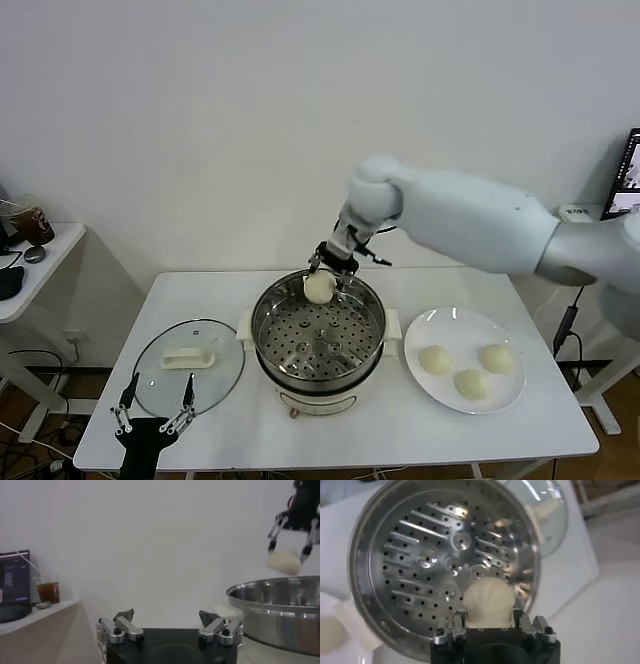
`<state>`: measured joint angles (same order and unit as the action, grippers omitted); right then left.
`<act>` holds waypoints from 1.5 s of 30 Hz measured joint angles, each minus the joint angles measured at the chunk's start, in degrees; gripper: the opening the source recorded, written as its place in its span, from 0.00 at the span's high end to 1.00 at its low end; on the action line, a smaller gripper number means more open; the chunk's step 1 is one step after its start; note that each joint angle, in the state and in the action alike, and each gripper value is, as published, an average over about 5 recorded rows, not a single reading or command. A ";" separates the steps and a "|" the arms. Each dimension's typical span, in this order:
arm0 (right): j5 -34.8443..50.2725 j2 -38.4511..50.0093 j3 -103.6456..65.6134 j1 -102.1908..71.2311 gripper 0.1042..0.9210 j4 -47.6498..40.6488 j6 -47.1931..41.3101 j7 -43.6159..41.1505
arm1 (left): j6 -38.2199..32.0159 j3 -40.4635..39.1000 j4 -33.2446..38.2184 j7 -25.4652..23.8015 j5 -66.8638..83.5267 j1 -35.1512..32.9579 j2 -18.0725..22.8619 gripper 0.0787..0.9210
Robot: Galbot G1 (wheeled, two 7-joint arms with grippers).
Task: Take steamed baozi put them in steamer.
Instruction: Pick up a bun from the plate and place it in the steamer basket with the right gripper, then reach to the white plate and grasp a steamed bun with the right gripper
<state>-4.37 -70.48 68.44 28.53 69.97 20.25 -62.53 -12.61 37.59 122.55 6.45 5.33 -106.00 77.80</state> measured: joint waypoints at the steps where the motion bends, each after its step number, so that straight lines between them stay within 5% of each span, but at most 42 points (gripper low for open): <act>1: -0.98 -0.46 0.05 -0.37 0.45 -0.44 0.71 0.20 | 0.00 0.02 -0.02 0.00 0.00 0.00 0.05 0.12; 16: -11.58 -4.92 -0.06 -3.82 0.42 -7.07 7.73 2.10 | -0.50 0.38 -0.47 0.01 0.06 -0.31 0.14 0.12; 24: -12.30 -5.65 0.22 -4.10 0.18 -8.19 8.83 3.13 | -1.04 0.43 -0.56 0.04 0.10 -0.67 0.07 0.12; 29: -10.33 -4.44 0.50 -2.59 0.12 -6.38 8.14 2.90 | -1.19 0.45 -0.40 0.06 0.10 -0.97 0.02 0.12; 45: 4.45 18.29 3.39 7.89 0.12 12.53 -13.64 -1.37 | -1.34 -0.13 0.75 0.07 0.17 -1.03 -1.00 0.12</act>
<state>0.07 -52.19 71.83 36.42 82.50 6.61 -63.90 -13.95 37.46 123.30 6.52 5.50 -107.03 76.80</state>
